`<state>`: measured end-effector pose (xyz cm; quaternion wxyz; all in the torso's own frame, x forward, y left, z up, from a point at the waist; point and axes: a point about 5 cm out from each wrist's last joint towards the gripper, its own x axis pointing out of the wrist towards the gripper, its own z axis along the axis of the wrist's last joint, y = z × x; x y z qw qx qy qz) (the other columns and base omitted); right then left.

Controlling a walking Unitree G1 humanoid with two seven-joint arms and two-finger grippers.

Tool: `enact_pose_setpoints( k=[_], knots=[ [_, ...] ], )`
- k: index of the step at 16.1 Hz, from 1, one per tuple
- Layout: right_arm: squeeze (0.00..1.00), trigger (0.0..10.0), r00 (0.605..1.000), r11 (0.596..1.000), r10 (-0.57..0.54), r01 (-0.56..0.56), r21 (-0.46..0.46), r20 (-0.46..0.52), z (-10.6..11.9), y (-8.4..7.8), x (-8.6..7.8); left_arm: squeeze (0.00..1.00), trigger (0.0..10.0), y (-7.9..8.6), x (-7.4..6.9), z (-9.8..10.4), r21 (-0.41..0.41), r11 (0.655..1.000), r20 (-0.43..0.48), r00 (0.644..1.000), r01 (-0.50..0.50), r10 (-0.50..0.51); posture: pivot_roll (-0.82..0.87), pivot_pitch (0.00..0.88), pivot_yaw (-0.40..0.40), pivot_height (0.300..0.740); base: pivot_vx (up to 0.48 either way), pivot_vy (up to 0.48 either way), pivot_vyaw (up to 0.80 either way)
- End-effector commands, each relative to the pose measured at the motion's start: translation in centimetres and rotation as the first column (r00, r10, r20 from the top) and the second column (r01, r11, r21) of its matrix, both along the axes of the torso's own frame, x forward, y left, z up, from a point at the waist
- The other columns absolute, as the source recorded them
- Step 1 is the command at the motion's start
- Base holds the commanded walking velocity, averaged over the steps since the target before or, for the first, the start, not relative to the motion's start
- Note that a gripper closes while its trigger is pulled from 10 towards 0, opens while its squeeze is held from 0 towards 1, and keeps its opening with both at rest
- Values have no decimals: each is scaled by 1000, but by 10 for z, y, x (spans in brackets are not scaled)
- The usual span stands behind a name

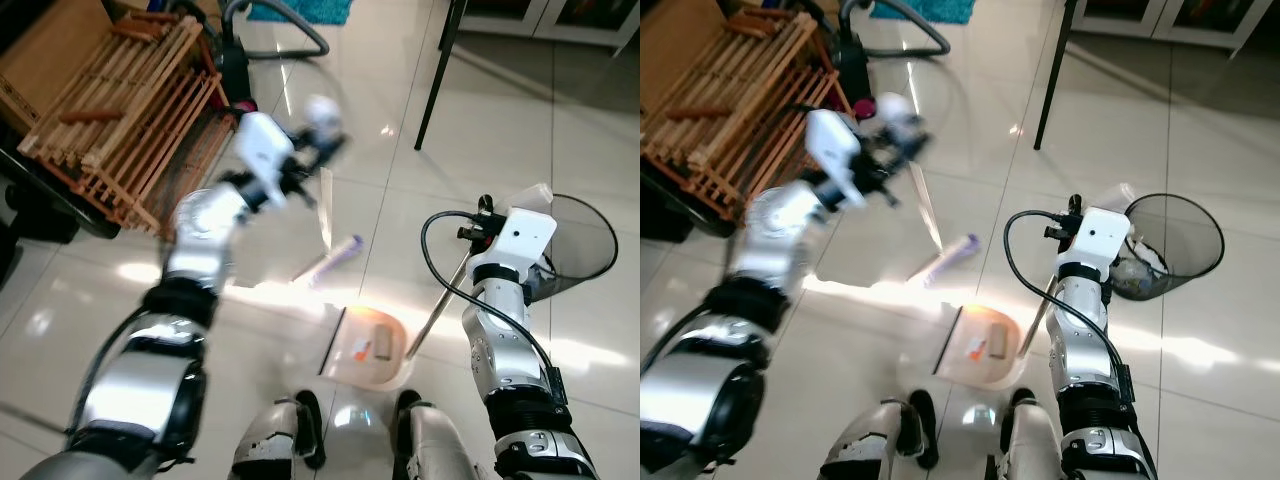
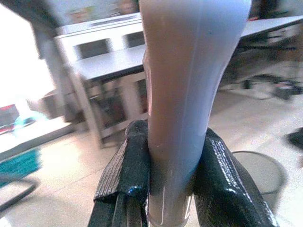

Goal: Sweep floor

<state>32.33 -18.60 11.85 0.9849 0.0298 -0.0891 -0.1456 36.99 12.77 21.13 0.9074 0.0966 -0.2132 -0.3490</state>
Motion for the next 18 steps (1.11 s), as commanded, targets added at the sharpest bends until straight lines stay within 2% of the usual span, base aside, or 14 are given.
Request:
enact_pose_setpoints(
  k=[1,2,3,4,5,7,8,10,13,18],
  knots=[
    [0,10000,998,999,-8,6,39,54,13,-4,1,0,10000,26,0,-5,-27,992,-38,992,-125,124,20,101,123,740,0,0,0],
    [0,10000,997,997,-15,10,75,75,23,-9,4,0,10000,49,-6,-19,-42,971,-93,969,-235,230,16,83,118,740,0,0,0],
    [0,10000,995,996,-17,8,92,96,32,-11,5,0,10000,59,-10,-29,-26,954,-130,947,-299,293,12,71,115,740,0,0,0],
    [0,10000,993,996,-14,4,86,116,41,-12,7,0,10000,66,-14,-36,-21,941,-148,932,-336,330,9,62,110,740,0,0,0],
    [0,10000,990,996,-20,7,90,140,52,-16,8,0,10000,74,-20,-46,-1,916,-178,902,-401,395,6,40,100,740,0,0,0],
    [0,10000,980,996,-12,-6,90,197,80,-20,10,0,10000,80,-33,-63,5,890,-218,869,-455,445,6,23,86,740,0,0,0],
    [0,10000,974,995,-8,-15,99,225,90,-21,10,0,10000,79,-37,-67,5,886,-230,862,-464,452,8,14,81,740,0,0,0],
    [0,10000,958,991,-31,-8,134,284,119,-29,10,0,10000,67,-47,-76,8,878,-261,847,-478,464,1,0,76,740,0,0,0],
    [0,10000,933,990,-77,28,141,351,159,-44,6,0,10000,46,-53,-81,-9,884,-284,849,-467,446,-25,0,75,740,0,0,-719],
    [0,10000,916,990,-104,58,128,388,191,-58,-1,0,10000,36,-55,-77,-17,880,-293,844,-474,449,-33,0,71,740,0,0,-800]
  ],
)
